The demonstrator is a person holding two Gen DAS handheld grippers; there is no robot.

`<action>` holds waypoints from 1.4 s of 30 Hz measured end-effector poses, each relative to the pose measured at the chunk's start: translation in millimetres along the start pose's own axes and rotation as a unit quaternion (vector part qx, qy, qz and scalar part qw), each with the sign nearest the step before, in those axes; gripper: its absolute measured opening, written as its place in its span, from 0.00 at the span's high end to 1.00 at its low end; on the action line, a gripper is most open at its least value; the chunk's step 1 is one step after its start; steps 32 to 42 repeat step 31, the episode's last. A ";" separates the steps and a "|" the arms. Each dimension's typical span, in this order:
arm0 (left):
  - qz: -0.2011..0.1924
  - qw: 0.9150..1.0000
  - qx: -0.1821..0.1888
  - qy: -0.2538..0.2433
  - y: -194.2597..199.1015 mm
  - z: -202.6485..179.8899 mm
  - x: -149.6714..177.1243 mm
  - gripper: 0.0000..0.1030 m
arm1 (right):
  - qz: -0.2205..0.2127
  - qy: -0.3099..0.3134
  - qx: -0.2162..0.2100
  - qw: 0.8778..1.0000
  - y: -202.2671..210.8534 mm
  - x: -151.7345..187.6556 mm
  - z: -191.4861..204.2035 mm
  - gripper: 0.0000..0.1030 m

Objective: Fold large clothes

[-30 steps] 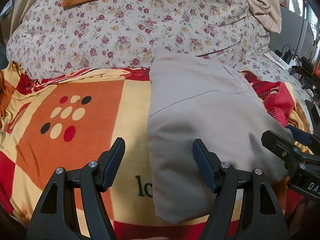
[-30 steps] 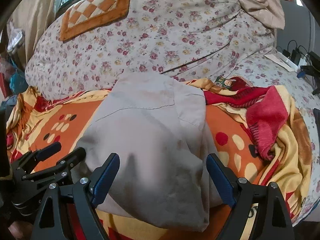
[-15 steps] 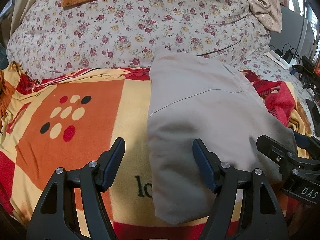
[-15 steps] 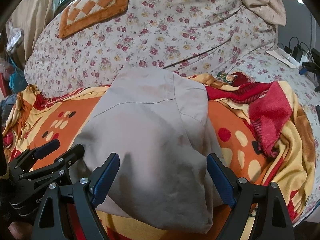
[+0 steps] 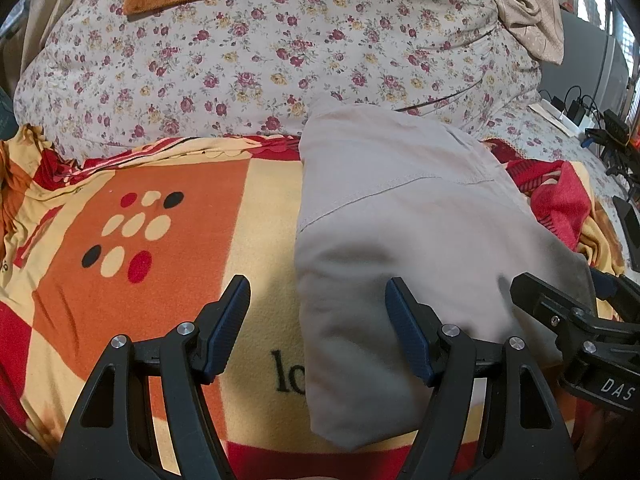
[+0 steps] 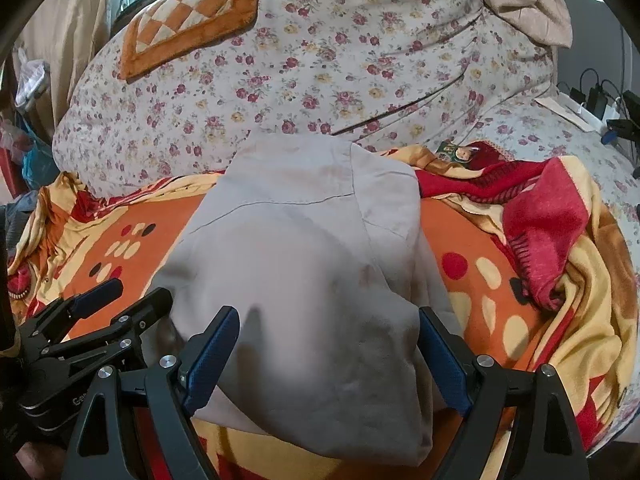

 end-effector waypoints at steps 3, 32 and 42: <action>0.000 1.000 0.000 0.000 0.0 -0.2 0.2 0.32 | 0.002 0.004 0.001 1.000 -1.1 1.2 1.5 0.16; 0.000 1.000 0.004 0.003 -1.0 1.4 0.4 0.32 | 0.011 0.002 0.004 1.000 -1.3 4.5 2.8 0.16; 0.000 1.000 0.004 0.003 -1.0 1.4 0.4 0.32 | 0.011 0.002 0.004 1.000 -1.3 4.5 2.8 0.16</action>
Point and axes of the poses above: each gripper's, at about its wrist camera, not at the fingertips, and y roughly against the way its jaws point, z to its left, x to its underside, the point moved 4 cm from there along -y, roughly the way its jaws point, and after that the axes turned 7 degrees about -z, right-handed, at the moved point
